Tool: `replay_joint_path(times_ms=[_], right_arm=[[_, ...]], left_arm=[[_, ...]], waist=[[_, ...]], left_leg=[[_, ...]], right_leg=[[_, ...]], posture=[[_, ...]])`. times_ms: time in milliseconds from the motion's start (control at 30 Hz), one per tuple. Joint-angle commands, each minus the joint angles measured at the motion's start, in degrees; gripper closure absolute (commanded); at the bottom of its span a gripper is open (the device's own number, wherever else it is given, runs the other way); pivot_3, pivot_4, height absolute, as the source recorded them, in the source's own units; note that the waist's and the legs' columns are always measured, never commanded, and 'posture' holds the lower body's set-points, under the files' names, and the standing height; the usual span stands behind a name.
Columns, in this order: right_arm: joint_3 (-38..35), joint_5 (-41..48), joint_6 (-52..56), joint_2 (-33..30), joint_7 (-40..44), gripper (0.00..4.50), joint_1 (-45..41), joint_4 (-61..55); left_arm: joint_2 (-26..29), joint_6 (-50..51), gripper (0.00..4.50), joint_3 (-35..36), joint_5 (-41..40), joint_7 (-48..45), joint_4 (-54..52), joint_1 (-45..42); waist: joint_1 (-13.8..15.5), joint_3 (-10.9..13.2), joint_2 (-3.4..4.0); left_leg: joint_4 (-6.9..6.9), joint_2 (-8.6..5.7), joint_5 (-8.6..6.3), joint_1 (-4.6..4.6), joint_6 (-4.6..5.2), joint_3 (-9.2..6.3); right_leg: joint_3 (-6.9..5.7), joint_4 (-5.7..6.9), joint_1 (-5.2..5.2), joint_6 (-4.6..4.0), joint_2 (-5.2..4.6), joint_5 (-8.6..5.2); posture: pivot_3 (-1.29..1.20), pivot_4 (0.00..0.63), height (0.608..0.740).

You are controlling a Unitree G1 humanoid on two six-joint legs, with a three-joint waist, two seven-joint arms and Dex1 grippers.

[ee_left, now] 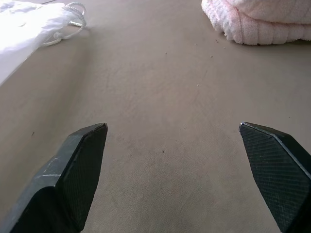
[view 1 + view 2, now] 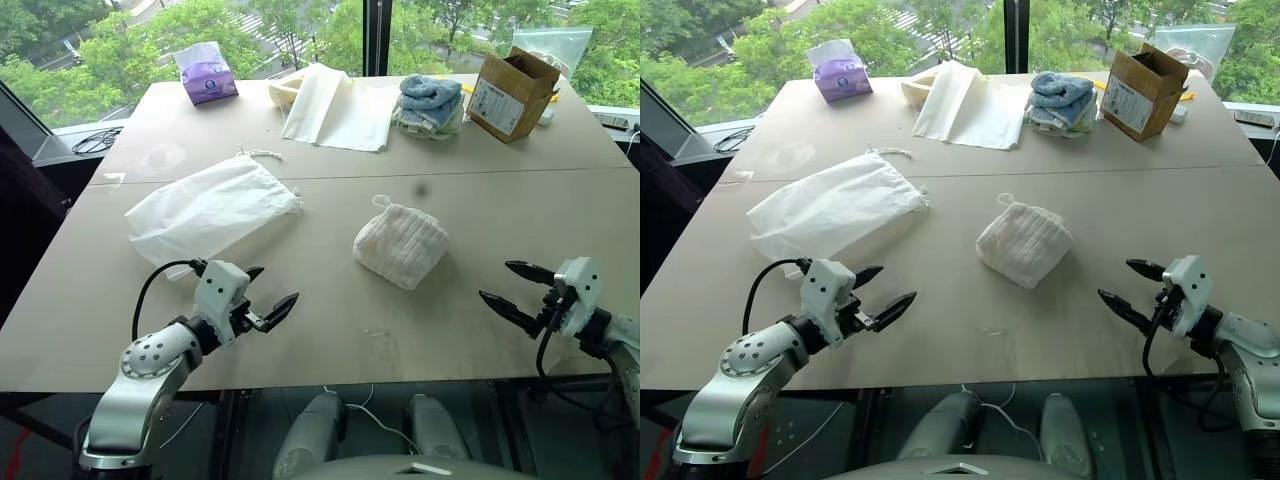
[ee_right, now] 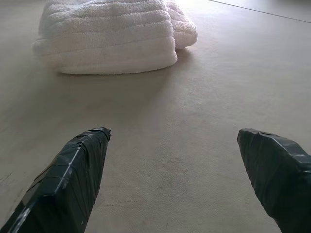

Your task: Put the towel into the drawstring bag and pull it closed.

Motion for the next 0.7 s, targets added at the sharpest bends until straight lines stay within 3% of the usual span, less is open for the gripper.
replay_joint_path(times_ms=[33,700], right_arm=[[-1.0,0.3,-1.4,-1.6,2.2,0.0,-0.8,0.1],[-1.0,0.8,-1.5,-1.2,2.7,0.0,-3.0,0.7]], left_arm=[[-0.6,-1.1,0.02,-0.1,-0.3,0.1,-0.7,0.6],[-2.7,0.2,0.02,-0.1,-2.2,0.9,-0.6,-0.9]], waist=[[0.0,0.0,0.0],[0.1,0.0,0.0]], left_leg=[[0.0,0.0,0.0,0.0,0.0,0.0],[-0.2,0.05,0.01,0.0,-0.01,0.04]], right_leg=[[0.0,0.0,0.0,0.0,0.0,0.0],[0.01,-0.32,0.02,0.0,0.02,0.0]], posture=[[0.0,0.15,0.74],[0.0,0.15,0.74]])
